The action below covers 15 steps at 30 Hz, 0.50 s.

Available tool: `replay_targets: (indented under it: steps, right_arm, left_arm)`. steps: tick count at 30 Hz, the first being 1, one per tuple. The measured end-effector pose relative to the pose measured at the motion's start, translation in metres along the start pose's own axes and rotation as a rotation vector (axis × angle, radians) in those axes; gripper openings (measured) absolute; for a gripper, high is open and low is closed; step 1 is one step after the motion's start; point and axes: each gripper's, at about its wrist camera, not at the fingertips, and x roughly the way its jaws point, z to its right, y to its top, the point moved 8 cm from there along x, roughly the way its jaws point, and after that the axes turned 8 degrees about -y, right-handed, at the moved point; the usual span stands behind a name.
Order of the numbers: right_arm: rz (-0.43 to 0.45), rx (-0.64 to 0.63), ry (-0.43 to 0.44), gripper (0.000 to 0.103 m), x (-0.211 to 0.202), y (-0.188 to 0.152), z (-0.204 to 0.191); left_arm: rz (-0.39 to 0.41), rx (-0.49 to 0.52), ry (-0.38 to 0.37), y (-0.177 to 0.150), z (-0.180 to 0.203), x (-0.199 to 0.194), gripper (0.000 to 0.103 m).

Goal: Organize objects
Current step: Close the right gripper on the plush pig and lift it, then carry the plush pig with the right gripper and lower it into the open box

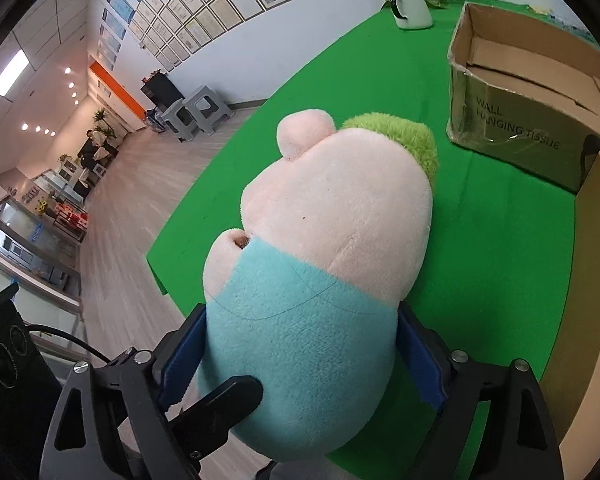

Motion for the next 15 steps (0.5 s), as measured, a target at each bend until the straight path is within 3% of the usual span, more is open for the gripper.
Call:
replay_targets:
  steps: [5,9,15]
  right_arm:
    - [0.029,0.013,0.003,0.073,-0.005,-0.003,-0.006]
    - [0.066,0.029,0.001,0.073,-0.021,-0.003,-0.004]
    - [0.199,0.035,-0.039,0.073,-0.084,0.011,0.002]
  left_arm:
    - [0.015,0.029,0.021,0.001,0.008,-0.001,0.035]
    - [0.035,0.054,0.020,0.007,0.019,-0.002,0.034]
    - [0.101,0.139,-0.023,0.038,0.060,-0.003,0.034]
